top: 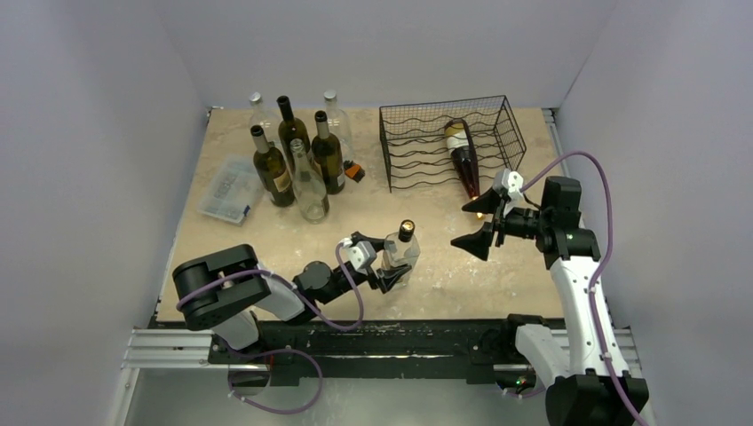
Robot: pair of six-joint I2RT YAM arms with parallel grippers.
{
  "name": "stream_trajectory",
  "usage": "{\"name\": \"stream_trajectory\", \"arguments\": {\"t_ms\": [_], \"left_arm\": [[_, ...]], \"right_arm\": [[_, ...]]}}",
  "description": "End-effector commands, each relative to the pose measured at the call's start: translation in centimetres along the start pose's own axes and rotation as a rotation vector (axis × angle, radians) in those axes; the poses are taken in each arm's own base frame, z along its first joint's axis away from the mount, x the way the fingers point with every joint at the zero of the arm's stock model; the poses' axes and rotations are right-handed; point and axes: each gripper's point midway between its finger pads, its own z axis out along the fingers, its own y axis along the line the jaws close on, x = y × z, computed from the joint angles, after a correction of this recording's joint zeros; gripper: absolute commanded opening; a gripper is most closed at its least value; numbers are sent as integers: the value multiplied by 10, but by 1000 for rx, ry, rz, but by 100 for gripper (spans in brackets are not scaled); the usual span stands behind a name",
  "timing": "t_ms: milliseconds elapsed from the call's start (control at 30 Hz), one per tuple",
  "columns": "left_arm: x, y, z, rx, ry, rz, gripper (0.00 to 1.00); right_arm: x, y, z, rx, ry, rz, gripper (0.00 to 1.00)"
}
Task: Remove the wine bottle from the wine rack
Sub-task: Place the wine bottle at the center of the board.
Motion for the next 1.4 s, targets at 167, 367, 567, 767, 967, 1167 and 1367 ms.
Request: {"name": "stream_trajectory", "arguments": {"t_ms": [167,367,567,767,967,1167,1367], "left_arm": [[19,-1,-21,-11,91,-67,75],[18,-3,-26,-9,143,-66,86],[10,-1,-31,-21,222,-45,92],[-17,-2,-34,-21,308,-17,94],[-49,-7,-35,-11,380,-23,95],[-77,-11,-32,-4,369,-45,95],[-103,-14,-24,-14,358,-90,95]], "right_arm": [[0,-1,-2,22,-6,-25,99],[0,-1,-3,26,-1,-31,99],[1,-1,-3,27,2,-34,99],[2,0,-3,27,5,-37,99],[3,0,-4,27,9,-41,99],[3,0,-4,29,12,-46,99],[4,0,-4,32,18,-46,99]]}}
